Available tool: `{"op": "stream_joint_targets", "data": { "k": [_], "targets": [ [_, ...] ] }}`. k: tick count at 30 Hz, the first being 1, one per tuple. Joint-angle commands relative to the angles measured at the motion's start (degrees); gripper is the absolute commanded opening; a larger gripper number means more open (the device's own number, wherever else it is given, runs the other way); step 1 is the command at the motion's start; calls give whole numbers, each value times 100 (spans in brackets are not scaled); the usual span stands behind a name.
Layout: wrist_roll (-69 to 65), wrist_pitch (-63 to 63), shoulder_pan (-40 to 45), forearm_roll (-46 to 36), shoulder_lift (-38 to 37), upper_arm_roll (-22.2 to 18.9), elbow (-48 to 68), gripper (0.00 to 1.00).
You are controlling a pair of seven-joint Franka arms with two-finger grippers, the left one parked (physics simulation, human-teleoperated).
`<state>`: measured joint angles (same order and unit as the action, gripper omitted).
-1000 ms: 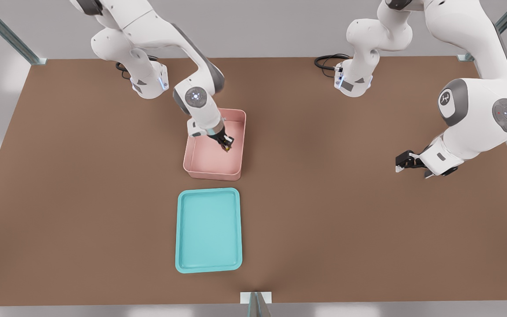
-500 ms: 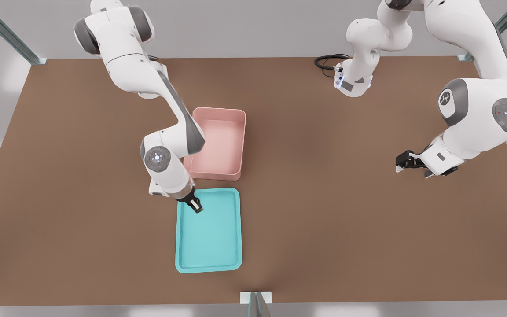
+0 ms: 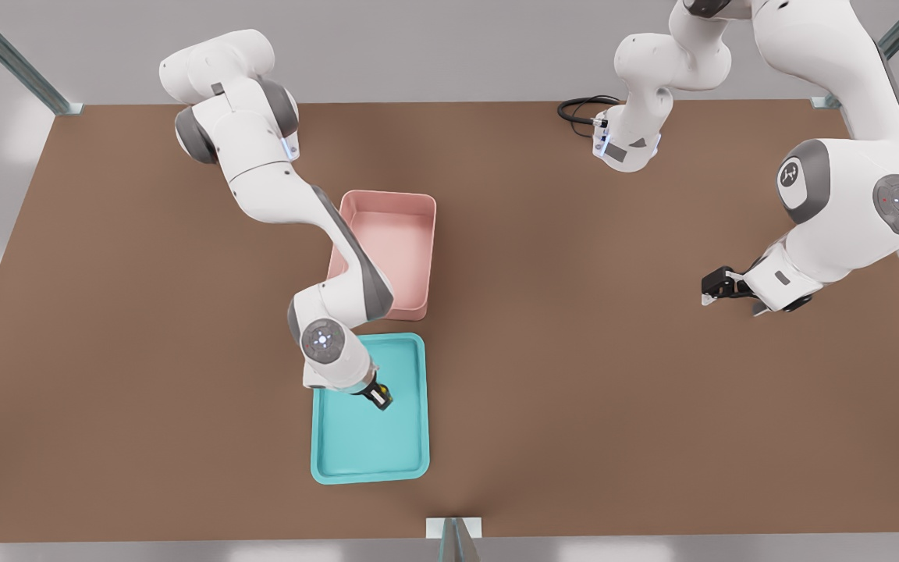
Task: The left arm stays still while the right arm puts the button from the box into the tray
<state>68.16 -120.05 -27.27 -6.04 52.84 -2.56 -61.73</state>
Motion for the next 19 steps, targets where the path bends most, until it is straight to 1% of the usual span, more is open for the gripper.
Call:
{"op": "stream_joint_targets", "data": {
  "k": [1,2,3,4,5,6,7,8,9,10,11,14,19],
  "targets": [
    [-57,245,47,24,-291,-7,-14,100],
    [-153,965,73,42,-634,-112,-6,100],
    [-785,1545,178,51,-766,-139,-6,100],
    [-1742,1836,547,-20,-1144,-25,-84,100],
    [-3131,1722,837,-37,-1970,-42,-1235,100],
    [-4670,1801,1276,-37,-2717,-51,-2114,100],
    [-5750,2520,1909,173,-3271,-42,-2361,100],
    [-6666,2970,2235,402,-3517,-121,-2300,100],
    [-6842,2979,2437,367,-3684,-130,-2387,100],
    [-6869,2838,2481,358,-4036,-113,-2861,100],
    [-6860,2926,2490,349,-4273,-130,-3029,100],
    [-6790,2909,2367,341,-4098,-60,-2950,100],
    [-6763,2935,2385,332,-4080,-69,-2915,100]
  ]
}}
